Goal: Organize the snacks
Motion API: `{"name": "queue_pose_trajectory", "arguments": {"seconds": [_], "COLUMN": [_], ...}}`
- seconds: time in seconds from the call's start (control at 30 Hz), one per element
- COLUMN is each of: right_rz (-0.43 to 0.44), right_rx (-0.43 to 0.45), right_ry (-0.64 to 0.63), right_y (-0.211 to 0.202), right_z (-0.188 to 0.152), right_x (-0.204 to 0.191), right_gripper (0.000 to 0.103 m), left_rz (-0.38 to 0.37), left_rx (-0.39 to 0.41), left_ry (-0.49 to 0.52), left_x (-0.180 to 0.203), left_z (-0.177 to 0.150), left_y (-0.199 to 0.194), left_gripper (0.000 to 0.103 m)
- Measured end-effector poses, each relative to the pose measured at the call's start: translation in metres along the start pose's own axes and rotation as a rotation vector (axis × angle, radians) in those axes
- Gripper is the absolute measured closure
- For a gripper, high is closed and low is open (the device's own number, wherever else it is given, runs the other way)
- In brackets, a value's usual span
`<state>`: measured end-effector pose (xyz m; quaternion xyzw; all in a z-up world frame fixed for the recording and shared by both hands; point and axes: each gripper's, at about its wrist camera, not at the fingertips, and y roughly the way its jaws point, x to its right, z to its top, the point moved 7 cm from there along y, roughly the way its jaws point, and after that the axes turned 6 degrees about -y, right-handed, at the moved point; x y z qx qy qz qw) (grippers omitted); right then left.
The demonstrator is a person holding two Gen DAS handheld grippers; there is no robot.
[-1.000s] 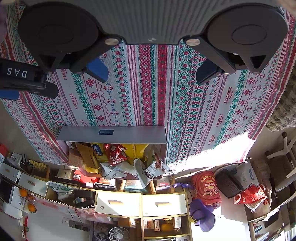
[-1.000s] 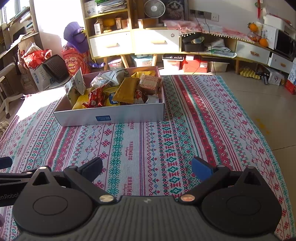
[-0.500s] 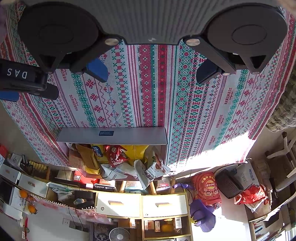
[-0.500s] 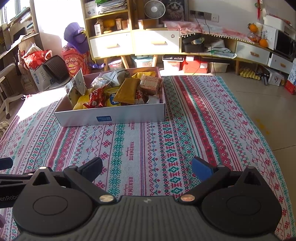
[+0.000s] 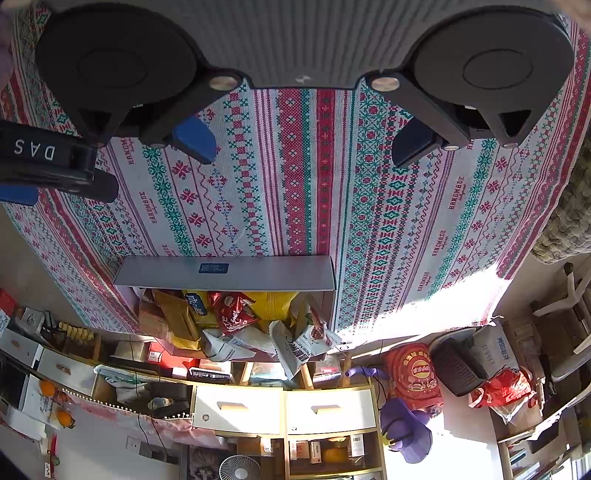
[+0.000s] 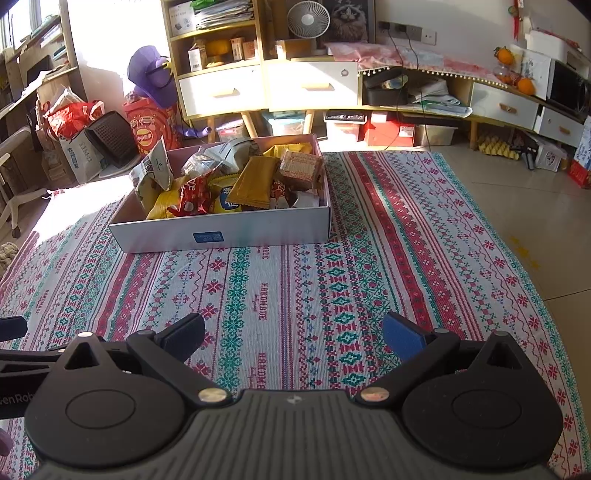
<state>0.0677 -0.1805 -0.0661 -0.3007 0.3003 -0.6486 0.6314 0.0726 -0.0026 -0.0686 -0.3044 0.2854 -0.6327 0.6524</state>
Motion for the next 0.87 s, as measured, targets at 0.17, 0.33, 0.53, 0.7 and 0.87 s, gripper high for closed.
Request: {"name": "queue_pose_trajectory", "arguments": {"seconds": [0.17,0.33,0.53,0.7,0.87], "right_rz": [0.0,0.0,0.0,0.0,-0.007], "right_rx": [0.0,-0.004,-0.001,-0.002,-0.008], "right_ry": [-0.002,-0.002,0.0,0.0,-0.002], "right_y": [0.0,0.0004,-0.0002,-0.0001,0.0012], "right_z": [-0.0004,-0.0014,-0.0013,-0.0013,-0.0034], "right_x": [-0.0004,-0.0012,-0.0007,-0.0007,-0.0015], "right_gripper": [0.001,0.001,0.001,0.001,0.001], "left_rz": [0.001,0.001,0.004,0.007,0.013], "left_rx": [-0.004,-0.005,-0.008,-0.009,-0.002], "left_ry": [0.003,0.003,0.003,0.006,0.016], "left_x": [0.0002,-0.0006,-0.0012,-0.0021,-0.0027], "left_z": [-0.0029,-0.0021,-0.0016,-0.0023,-0.0032], "left_y": [0.0009,0.0011,0.0013,0.0019,0.0044], "left_gripper": [0.0,0.0,0.0,0.0,0.0]}}
